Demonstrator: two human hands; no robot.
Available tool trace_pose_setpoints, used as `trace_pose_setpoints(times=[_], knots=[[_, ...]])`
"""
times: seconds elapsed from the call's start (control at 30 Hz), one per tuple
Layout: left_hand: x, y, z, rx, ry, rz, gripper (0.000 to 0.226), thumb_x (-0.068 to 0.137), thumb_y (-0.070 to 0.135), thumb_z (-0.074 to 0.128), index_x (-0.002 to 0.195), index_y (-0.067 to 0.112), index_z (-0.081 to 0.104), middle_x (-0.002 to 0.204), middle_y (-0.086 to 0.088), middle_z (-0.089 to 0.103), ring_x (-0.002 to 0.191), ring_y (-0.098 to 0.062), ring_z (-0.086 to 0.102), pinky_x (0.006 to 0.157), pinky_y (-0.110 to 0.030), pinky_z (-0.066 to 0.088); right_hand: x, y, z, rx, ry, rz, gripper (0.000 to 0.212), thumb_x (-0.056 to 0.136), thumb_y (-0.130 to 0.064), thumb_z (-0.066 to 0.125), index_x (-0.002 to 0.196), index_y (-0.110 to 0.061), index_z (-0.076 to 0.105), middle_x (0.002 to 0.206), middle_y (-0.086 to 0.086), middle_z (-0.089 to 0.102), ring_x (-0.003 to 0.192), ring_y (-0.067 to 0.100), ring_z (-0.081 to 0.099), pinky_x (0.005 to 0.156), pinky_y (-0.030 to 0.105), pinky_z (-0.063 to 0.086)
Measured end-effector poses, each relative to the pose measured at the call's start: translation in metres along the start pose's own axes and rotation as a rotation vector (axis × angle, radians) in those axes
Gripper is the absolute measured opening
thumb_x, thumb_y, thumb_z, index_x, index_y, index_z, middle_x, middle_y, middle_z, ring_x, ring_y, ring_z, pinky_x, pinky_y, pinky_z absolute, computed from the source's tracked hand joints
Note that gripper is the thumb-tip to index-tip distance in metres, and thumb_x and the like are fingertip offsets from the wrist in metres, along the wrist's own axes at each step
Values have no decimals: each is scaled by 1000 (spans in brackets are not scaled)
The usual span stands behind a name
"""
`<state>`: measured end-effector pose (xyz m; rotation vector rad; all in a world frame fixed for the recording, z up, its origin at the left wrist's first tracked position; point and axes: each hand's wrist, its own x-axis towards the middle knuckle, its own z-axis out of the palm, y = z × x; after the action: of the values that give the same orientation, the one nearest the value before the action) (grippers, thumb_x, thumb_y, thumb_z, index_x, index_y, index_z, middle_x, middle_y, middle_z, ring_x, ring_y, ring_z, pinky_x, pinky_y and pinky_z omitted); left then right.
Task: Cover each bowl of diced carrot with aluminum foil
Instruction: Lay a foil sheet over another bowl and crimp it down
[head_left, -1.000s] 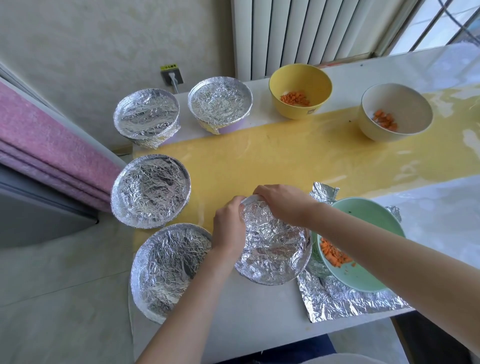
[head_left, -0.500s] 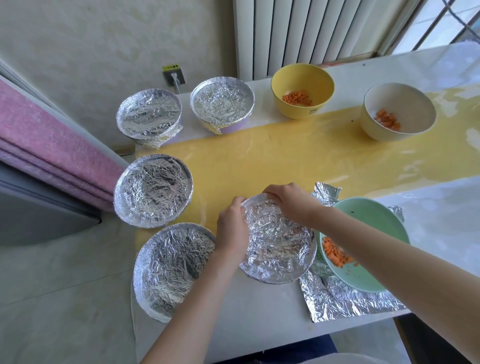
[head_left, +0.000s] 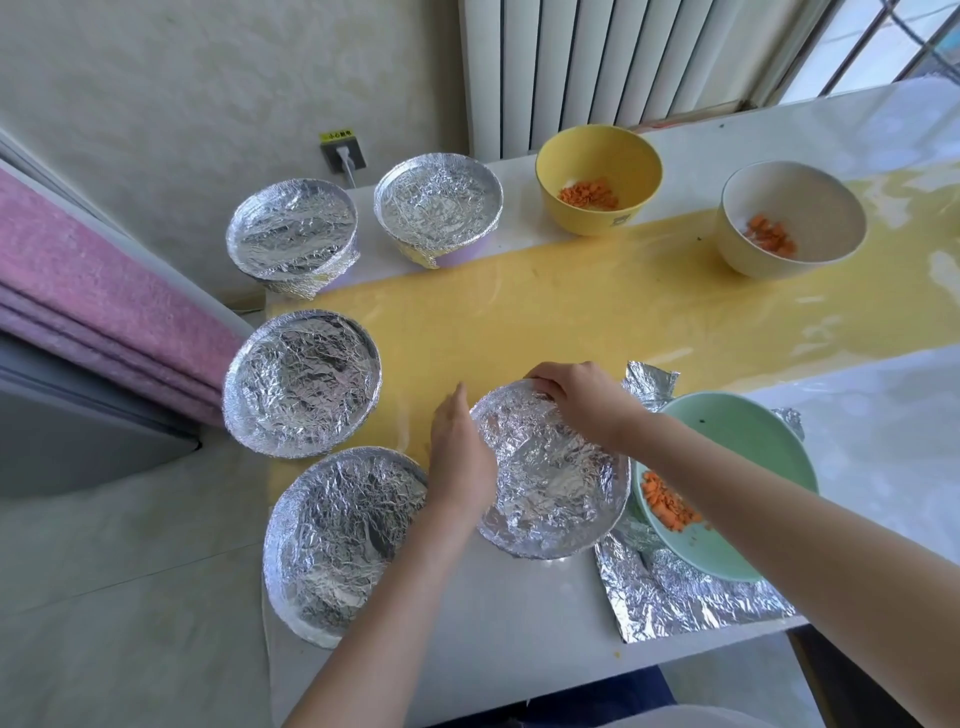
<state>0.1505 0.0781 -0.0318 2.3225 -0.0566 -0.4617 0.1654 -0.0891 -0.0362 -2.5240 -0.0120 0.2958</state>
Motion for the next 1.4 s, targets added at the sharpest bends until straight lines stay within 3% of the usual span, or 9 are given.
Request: trace_pose_setpoints(times=[0.1, 0.2, 0.33, 0.47, 0.63, 0.87, 1.03, 1.13, 1.4], knots=[[8, 0, -1, 13, -16, 61, 39, 101, 11, 33, 139, 11, 39, 130, -11, 53, 108, -26, 55, 88, -30, 48, -2, -4, 4, 14, 30, -55, 23, 99, -14, 45, 111, -10, 64, 89, 9, 70, 69, 22, 61, 64, 30, 47], [12, 1, -3, 19, 44, 129, 30, 100, 12, 38, 123, 8, 56, 91, -10, 65, 65, -17, 54, 55, -13, 39, 0, -8, 6, -16, 44, -95, 22, 96, -8, 47, 107, -11, 65, 87, 9, 70, 73, 28, 64, 66, 37, 51], [9, -1, -3, 37, 149, 135, 24, 98, 8, 43, 114, 5, 60, 87, -14, 66, 75, -28, 59, 64, -23, 38, 4, -14, 4, -159, -14, -134, 24, 97, -8, 43, 113, -16, 60, 93, 4, 70, 75, 24, 65, 62, 31, 50], [9, 1, -1, 61, 186, 147, 20, 99, 9, 42, 104, 6, 60, 71, -3, 55, 62, -23, 49, 51, -24, 25, 7, -21, 2, -192, -59, -161, 24, 100, -15, 38, 114, -16, 57, 98, 5, 68, 79, 26, 62, 61, 31, 44], [9, -1, 0, 40, 201, 174, 17, 96, 1, 44, 100, 6, 60, 78, -7, 63, 64, -19, 53, 53, -22, 31, 11, -24, 1, -243, -68, -146, 28, 88, 2, 42, 106, -13, 57, 92, 7, 67, 68, 26, 51, 56, 28, 31], [15, 5, -6, 38, 193, 191, 22, 97, 6, 45, 116, 7, 56, 96, -11, 68, 85, -26, 64, 69, -37, 52, 12, -33, 4, -353, 18, -207, 36, 93, -2, 39, 125, -16, 47, 113, 0, 61, 95, 22, 59, 64, 28, 38], [16, 4, -4, 58, 209, 153, 20, 96, 2, 46, 115, 7, 44, 90, -14, 65, 78, -29, 63, 53, -31, 41, 22, -34, 5, -381, -21, -170, 35, 91, -1, 41, 120, -17, 52, 109, 1, 63, 88, 25, 61, 59, 30, 34], [14, 1, -6, 36, 232, 116, 20, 97, 4, 43, 117, 7, 44, 91, -16, 64, 75, -27, 60, 53, -28, 38, 24, -30, 6, -172, -19, -152, 25, 99, -17, 43, 121, -16, 54, 110, 6, 66, 91, 29, 63, 68, 37, 47], [20, 0, -11, -14, 170, 57, 36, 98, 2, 36, 133, 9, 39, 134, -7, 49, 114, -19, 49, 75, -14, 33, 23, -18, 0, 0, -30, -43, 28, 101, -22, 40, 118, -9, 59, 105, 12, 68, 90, 29, 63, 79, 39, 48]])
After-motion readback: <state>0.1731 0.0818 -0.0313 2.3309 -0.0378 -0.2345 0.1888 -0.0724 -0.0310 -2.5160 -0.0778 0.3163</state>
